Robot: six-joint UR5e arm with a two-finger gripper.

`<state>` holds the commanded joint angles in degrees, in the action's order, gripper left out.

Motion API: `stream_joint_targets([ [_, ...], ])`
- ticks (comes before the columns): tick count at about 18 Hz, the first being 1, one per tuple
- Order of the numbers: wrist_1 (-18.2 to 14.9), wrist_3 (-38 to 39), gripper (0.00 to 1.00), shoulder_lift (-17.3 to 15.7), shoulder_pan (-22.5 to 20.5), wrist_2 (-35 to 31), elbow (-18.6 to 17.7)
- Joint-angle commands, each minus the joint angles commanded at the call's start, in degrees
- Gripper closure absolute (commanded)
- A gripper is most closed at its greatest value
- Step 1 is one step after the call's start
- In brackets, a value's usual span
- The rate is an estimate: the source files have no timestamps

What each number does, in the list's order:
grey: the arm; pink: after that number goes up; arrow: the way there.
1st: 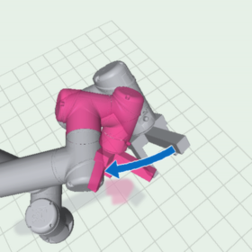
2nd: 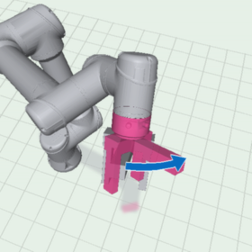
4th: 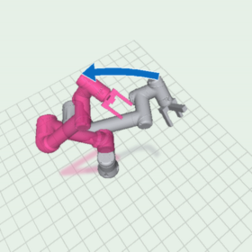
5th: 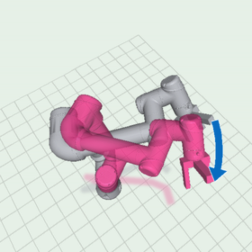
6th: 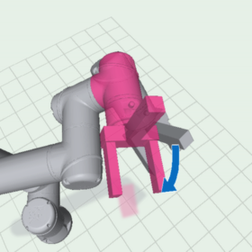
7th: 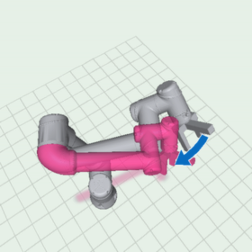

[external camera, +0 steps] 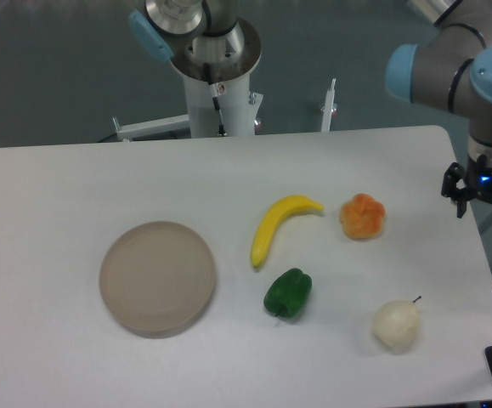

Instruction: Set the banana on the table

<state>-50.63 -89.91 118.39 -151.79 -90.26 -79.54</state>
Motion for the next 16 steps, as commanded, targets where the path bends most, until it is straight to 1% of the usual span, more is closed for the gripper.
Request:
stream_joint_targets([
  [11,0.09,0.35,0.0,0.62,0.7,0.0,-0.09],
  [15,-0.18,1.05,0.0,-0.26,1.32,-0.53,-0.61],
  [16,-0.35,1.14,0.0,-0.43,2.28,-0.7,-0.88],
])
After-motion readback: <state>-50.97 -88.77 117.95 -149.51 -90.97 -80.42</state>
